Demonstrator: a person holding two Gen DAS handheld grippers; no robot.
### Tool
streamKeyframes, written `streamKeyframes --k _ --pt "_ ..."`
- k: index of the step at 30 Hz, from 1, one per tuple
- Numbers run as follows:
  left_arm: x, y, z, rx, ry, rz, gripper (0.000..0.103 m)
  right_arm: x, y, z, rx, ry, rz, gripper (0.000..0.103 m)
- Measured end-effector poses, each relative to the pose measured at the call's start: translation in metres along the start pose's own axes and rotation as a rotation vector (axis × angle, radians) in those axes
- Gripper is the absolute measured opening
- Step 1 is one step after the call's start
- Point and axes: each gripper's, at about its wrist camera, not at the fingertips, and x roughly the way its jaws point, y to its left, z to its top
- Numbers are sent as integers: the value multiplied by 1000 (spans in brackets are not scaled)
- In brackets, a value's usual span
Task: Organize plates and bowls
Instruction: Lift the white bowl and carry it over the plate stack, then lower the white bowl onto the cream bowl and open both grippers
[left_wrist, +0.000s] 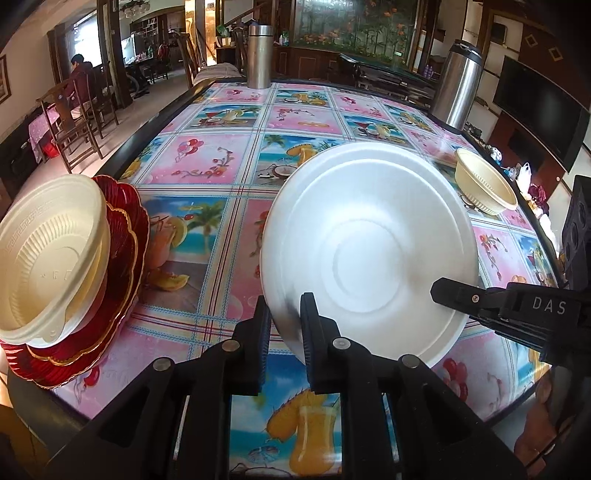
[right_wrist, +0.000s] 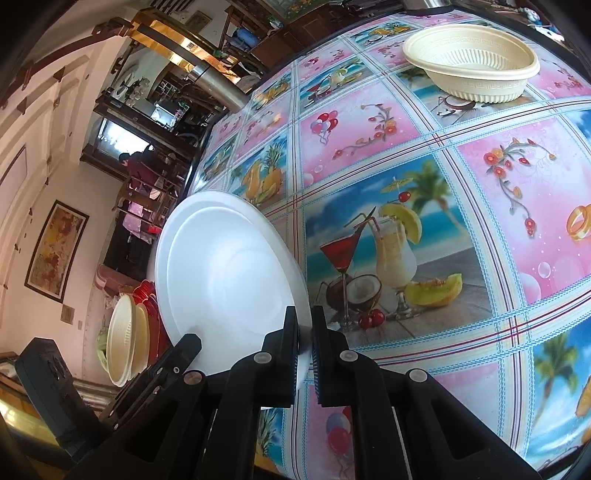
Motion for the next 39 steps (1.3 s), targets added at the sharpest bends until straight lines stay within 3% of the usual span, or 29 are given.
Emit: streamKeyframes --k 5,10,15,20,26,34,39 --pt "-14 15 -4 -22 -14 -30 14 4 9 -7 2 3 24 7" --pt "-48 32 7 -42 -86 -61 13 -7 28 -11 -14 -13 72 7" --pt "-95 67 22 -86 -188 -44 13 -27 79 -8 -113 -56 111 7" --pt "-121 112 30 -140 -227 18 14 -19 142 -6 -202 -34 178 7" --pt "-121 152 26 -208 -238 118 14 23 196 -13 -243 27 213 7" --pt "-96 168 21 -256 -190 106 14 80 220 -31 -271 113 172 7" --pt "-101 168 18 -252 -198 102 14 89 223 -37 -289 128 162 7"
